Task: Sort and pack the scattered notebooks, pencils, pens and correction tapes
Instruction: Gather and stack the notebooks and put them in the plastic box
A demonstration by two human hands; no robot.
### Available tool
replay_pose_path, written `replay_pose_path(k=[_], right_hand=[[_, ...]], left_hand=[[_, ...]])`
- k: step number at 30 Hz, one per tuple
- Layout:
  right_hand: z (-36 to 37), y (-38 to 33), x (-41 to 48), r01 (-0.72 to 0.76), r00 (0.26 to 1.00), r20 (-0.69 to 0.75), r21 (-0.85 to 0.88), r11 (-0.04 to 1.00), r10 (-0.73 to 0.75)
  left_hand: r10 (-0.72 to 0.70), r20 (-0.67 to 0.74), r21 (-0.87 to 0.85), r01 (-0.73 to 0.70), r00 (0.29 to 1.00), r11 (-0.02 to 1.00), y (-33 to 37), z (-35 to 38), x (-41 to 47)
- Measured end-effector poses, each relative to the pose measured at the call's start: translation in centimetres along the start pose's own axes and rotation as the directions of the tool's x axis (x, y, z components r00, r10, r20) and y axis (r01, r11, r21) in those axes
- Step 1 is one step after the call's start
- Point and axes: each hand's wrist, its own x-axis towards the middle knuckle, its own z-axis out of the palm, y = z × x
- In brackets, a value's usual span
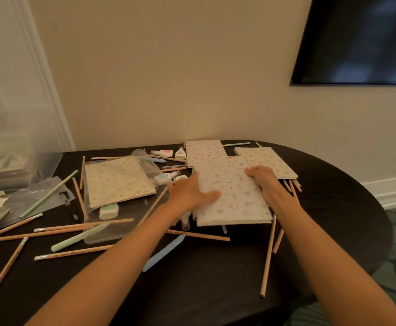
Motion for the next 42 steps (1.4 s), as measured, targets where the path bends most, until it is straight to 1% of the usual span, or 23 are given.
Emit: replay_pose_path(k=[1, 2, 4, 5, 8, 10, 13, 16, 17, 21, 23, 25, 27, 30, 31, 33, 35, 36, 37, 38, 39, 40, 42], right_hand=[[-0.3, -0.2, -0.3, -0.05, 0.999, 0.009, 0.096, 0.994, 0.049], [-0.6, -0.5, -0.7, -0.1, 0.995, 0.023, 0.184, 0.978, 0.097], [-0.5, -0.9, -1.2, -0.161, 0.987, 0.024, 0.306, 0.938, 0.162], [-0.2, -1.1, -1.5, -0.163, 0.985, 0.005, 0.352, 0.922, 0.173], [1.8, -1.7, -2.7, -0.1, 0.982, -0.081, 0.528, 0.843, 0.168], [3.9, -2.0, -4.1, -0.042, 0.988, -0.084, 0.662, 0.749, 0.13], [7.0, -2.1, -6.1, -0.05, 0.999, 0.034, 0.731, 0.681, 0.037], [7.4, -1.8, -7.3, -0.123, 0.973, 0.222, 0.731, 0.671, -0.063], [6.9, -1.5, -7.4, -0.152, 0.958, 0.274, 0.73, 0.666, -0.082], [4.6, -0.7, -6.8, -0.219, 0.916, 0.382, 0.735, 0.641, -0.124], [4.6, -0.8, -6.8, -0.192, 0.89, 0.436, 0.626, 0.756, -0.136], [5.3, -1.3, -7.4, -0.089, 0.876, 0.463, 0.43, 0.898, -0.135], [6.1, -1.7, -7.8, -0.04, 0.897, 0.425, 0.351, 0.936, -0.121], [6.3, -1.7, -7.8, -0.125, 0.924, 0.381, 0.404, 0.906, -0.042], [6.3, -1.6, -7.8, -0.155, 0.92, 0.392, 0.406, 0.9, -0.018], [6.2, -1.2, -8.0, -0.187, 0.903, 0.428, 0.362, 0.913, 0.015], [6.2, -1.2, -7.9, -0.187, 0.904, 0.427, 0.375, 0.908, 0.009], [6.2, -1.3, -7.8, -0.185, 0.911, 0.412, 0.426, 0.886, -0.008], [6.1, -1.4, -7.7, -0.184, 0.918, 0.395, 0.485, 0.855, -0.026], [6.1, -1.5, -7.5, -0.186, 0.926, 0.377, 0.531, 0.827, -0.034], [6.1, -1.5, -7.3, -0.193, 0.931, 0.365, 0.557, 0.807, -0.029], [6.0, -1.5, -7.1, -0.209, 0.93, 0.367, 0.564, 0.799, -0.015], [5.5, -1.1, -6.9, -0.261, 0.914, 0.404, 0.529, 0.807, 0.031]], left_hand=[[-0.016, -0.054, -0.179, 0.006, 0.998, 0.984, 0.2, -0.7, 0.0], [-0.055, -0.106, -0.392, 0.009, 0.993, 0.92, 0.5, -1.4, -0.1], [-0.161, -0.161, -0.739, -0.011, 0.974, 0.674, 1.2, -2.9, -0.5], [-0.202, -0.167, -0.825, -0.025, 0.965, 0.564, 1.4, -3.6, -0.7], [-0.203, -0.137, -0.944, -0.066, 0.97, 0.323, 1.8, -4.5, -1.6], [-0.189, -0.124, -0.974, -0.083, 0.974, 0.212, 2.1, -4.3, -2.5], [-0.262, -0.166, -0.982, -0.135, 0.951, 0.133, 1.5, -4.2, -3.9], [-0.291, -0.11, -0.994, -0.111, 0.95, 0.013, -0.9, -5.8, -5.1], [-0.288, -0.087, -0.996, -0.091, 0.954, 0.0, -2.1, -6.7, -5.6], [-0.259, 0.023, -0.997, 0.041, 0.966, 0.064, -6.4, -10.0, -7.1], [-0.223, 0.081, -0.985, 0.112, 0.972, 0.13, -8.0, -10.9, -7.6], [-0.2, 0.107, -0.963, 0.151, 0.974, 0.221, -9.0, -11.4, -7.6], [-0.198, 0.091, -0.959, 0.14, 0.976, 0.248, -9.3, -11.7, -7.4], [-0.155, 0.013, -0.988, 0.037, 0.988, 0.153, -9.8, -12.0, -7.1], [-0.124, -0.006, -0.989, 0.013, 0.992, 0.15, -10.1, -12.3, -7.1], [-0.071, -0.024, -0.979, -0.01, 0.997, 0.202, -10.7, -12.6, -7.2], [-0.081, -0.037, -0.953, -0.011, 0.996, 0.302, -11.2, -12.5, -6.9], [-0.119, -0.059, -0.913, -0.005, 0.991, 0.409, -11.4, -12.2, -6.8], [-0.147, -0.101, -0.822, 0.001, 0.984, 0.569, -11.7, -11.9, -6.6], [-0.134, -0.145, -0.673, 0.001, 0.98, 0.74, -12.1, -11.6, -6.3], [-0.077, -0.143, -0.49, -0.003, 0.987, 0.872, -12.6, -11.2, -6.2], [-0.011, -0.064, -0.29, -0.008, 0.998, 0.957, -13.0, -10.8, -6.1], [0.001, 0.144, 0.048, -0.008, 0.99, 0.999, -13.8, -10.0, -6.1]])
